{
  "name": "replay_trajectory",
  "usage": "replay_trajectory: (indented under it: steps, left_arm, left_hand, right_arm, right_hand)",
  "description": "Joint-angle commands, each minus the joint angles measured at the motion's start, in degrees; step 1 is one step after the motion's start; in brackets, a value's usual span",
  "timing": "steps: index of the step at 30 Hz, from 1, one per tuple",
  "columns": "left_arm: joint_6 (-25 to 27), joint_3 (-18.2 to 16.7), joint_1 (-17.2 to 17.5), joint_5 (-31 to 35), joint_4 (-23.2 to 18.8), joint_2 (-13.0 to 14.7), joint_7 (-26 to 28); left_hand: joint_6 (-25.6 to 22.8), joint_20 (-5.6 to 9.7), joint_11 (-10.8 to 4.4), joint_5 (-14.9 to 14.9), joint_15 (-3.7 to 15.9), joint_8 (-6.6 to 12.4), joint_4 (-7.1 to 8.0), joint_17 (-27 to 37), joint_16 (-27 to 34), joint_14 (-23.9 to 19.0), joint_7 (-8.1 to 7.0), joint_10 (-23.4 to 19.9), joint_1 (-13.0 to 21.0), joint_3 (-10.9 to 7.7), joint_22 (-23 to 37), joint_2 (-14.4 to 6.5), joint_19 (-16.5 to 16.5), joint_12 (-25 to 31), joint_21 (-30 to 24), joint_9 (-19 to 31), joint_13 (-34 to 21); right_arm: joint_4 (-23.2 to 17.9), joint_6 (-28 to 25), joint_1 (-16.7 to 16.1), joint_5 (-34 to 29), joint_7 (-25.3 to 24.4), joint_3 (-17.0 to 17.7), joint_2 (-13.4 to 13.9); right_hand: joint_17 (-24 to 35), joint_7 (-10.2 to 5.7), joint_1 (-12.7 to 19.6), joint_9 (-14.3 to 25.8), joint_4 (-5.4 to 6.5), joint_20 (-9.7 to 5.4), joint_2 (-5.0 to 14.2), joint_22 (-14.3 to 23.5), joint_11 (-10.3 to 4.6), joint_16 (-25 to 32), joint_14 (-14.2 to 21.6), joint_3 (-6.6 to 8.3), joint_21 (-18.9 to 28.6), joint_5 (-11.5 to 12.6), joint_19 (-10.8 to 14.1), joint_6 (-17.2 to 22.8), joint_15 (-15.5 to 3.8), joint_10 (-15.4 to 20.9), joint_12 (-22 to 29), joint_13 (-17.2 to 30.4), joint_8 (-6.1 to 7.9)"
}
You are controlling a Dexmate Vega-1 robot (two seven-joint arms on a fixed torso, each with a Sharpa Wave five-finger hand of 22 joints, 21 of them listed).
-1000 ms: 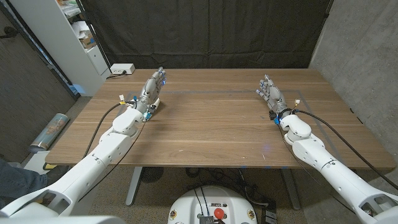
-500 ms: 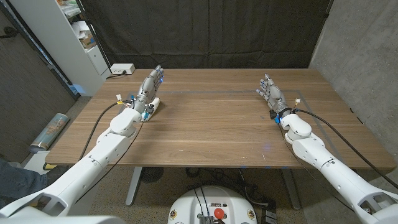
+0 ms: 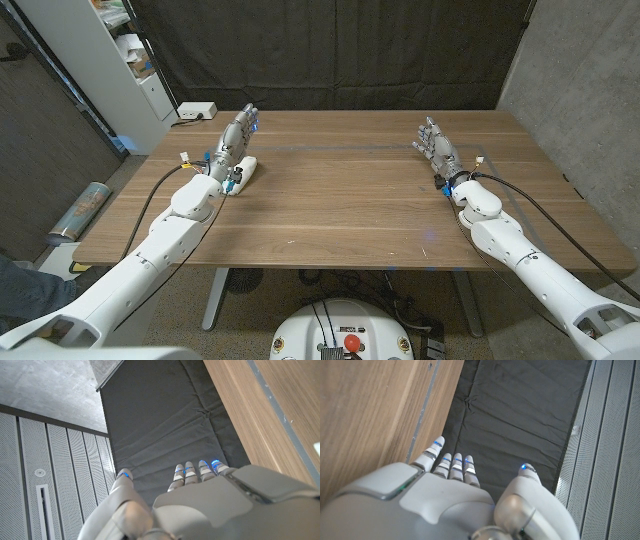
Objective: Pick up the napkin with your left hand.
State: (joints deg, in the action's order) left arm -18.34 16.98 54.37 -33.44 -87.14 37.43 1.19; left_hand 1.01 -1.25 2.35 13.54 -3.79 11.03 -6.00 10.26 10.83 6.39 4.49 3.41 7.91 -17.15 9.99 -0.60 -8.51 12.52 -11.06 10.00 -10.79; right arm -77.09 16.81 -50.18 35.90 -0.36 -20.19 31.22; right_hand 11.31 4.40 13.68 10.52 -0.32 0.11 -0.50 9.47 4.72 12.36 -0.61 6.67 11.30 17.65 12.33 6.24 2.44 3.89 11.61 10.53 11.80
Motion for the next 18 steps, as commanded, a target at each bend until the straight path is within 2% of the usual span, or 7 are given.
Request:
replay_trajectory:
  steps: [1, 18]
  left_arm:
    - [0.5, -1.2, 1.4, 0.4, -1.6, 1.4, 1.1]
    - [0.9, -2.3, 3.1, 1.0, -3.3, 3.0, 1.8]
  left_hand:
    - [-0.3, -0.39, 0.01, 0.0, -0.12, 0.22, -0.20, 0.1, 0.3, -0.4, 0.25, -0.2, 0.7, -0.02, 0.2, -0.1, -0.3, 0.2, -0.2, 0.2, -0.2]
    - [-0.6, -0.42, -0.16, -0.2, -0.10, 0.20, -0.31, 0.1, 0.2, -0.5, 0.24, -0.3, 0.8, -0.02, 0.2, -0.2, -0.2, 0.1, -0.2, 0.2, -0.2]
  right_arm:
    - [0.5, -0.4, 0.7, 0.0, 0.4, -0.3, -0.1]
    - [0.6, -0.3, 0.5, 0.0, 0.5, -0.3, 0.0]
  right_hand:
    - [0.3, 0.11, 0.7, 0.3, -0.43, -0.12, 0.05, 0.3, 0.04, -0.2, 0.5, 0.03, -0.2, 0.4, 0.4, 0.6, 0.26, 0.2, -0.2, 0.1, -0.14]
    - [0.3, 0.10, 0.7, 0.3, -0.46, -0.09, 0.13, 0.3, 0.03, -0.3, 0.5, -0.07, -0.3, 0.4, 0.4, 0.7, 0.40, 0.3, -0.2, 0.2, -0.21]
